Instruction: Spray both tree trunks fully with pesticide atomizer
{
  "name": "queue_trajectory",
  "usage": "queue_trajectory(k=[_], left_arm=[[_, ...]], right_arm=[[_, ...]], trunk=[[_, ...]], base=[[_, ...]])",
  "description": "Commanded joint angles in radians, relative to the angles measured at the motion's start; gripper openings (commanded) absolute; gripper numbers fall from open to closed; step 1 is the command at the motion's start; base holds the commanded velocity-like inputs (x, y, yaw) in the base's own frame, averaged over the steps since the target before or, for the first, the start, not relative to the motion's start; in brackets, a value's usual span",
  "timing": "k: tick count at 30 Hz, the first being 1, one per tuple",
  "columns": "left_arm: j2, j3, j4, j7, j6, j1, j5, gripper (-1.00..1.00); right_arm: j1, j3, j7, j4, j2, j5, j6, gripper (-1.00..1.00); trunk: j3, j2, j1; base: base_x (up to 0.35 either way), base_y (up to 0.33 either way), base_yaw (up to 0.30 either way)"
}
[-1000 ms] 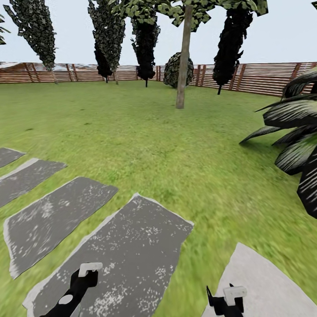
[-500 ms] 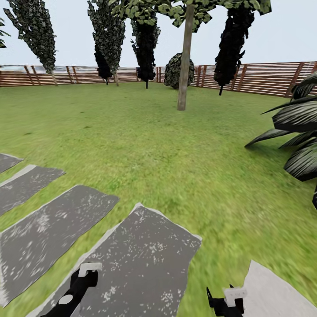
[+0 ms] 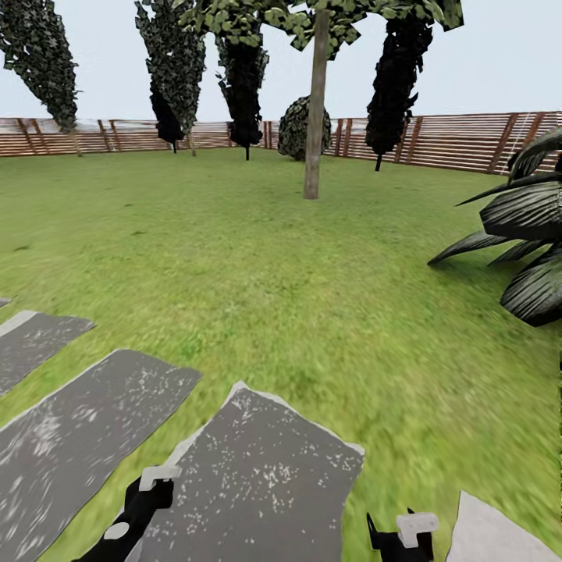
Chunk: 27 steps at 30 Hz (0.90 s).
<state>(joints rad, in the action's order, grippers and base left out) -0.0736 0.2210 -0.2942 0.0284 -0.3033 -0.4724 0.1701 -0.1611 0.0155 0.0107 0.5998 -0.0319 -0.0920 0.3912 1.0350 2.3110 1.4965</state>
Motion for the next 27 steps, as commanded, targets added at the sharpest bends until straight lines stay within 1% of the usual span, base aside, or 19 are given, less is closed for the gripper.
queue_trajectory(k=[1, 7, 27], left_arm=[[0.0, 0.0, 0.0, -0.001, 0.0, 0.0, 0.0, -1.0], [0.0, 0.0, 0.0, -0.001, 0.0, 0.0, 0.0, -1.0], [0.0, 0.0, 0.0, -0.001, 0.0, 0.0, 0.0, -1.0]], right_arm=[[0.0, 0.0, 0.0, 0.0, 0.0, 0.0, 0.0, 1.0], [0.0, 0.0, 0.0, 0.0, 0.001, -0.001, 0.0, 1.0], [0.0, 0.0, 0.0, 0.0, 0.001, 0.0, 0.0, 1.0]], trunk=[[-0.001, 0.0, 0.0], [-0.002, 0.0, 0.0], [-0.003, 0.0, 0.0]], base=[[0.332, 0.099, -0.254], [0.332, 0.099, -0.092], [0.332, 0.099, -0.002]])
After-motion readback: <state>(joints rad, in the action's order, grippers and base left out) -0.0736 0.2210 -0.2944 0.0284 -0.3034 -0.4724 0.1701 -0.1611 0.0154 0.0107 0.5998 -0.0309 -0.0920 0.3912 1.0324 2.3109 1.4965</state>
